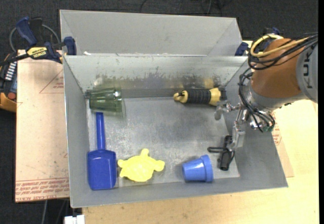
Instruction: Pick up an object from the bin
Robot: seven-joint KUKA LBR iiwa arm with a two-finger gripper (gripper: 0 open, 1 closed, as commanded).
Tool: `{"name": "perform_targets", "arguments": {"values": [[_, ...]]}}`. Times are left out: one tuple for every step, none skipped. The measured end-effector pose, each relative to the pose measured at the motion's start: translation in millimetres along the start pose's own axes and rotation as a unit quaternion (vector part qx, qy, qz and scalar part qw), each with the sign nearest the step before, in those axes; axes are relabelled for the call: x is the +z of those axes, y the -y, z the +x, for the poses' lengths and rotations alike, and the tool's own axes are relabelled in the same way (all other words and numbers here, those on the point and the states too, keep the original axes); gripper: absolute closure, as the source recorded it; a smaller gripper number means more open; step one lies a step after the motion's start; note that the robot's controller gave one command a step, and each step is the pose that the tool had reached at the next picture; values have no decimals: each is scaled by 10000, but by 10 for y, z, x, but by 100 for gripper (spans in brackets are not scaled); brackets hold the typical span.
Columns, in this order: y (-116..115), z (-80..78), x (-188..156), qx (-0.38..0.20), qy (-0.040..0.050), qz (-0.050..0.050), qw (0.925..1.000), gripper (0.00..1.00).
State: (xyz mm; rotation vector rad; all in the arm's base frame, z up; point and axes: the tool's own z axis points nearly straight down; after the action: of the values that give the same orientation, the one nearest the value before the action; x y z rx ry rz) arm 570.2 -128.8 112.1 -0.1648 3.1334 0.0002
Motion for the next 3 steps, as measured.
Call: {"name": "perform_targets", "arguments": {"values": [[-251, 313, 333, -707, -2, -7, 9975, 0], [19, 328, 413, -684, 6, -26, 9977, 0], [-1136, 7, 413, -1911, 24, -15, 9816, 100]]}}
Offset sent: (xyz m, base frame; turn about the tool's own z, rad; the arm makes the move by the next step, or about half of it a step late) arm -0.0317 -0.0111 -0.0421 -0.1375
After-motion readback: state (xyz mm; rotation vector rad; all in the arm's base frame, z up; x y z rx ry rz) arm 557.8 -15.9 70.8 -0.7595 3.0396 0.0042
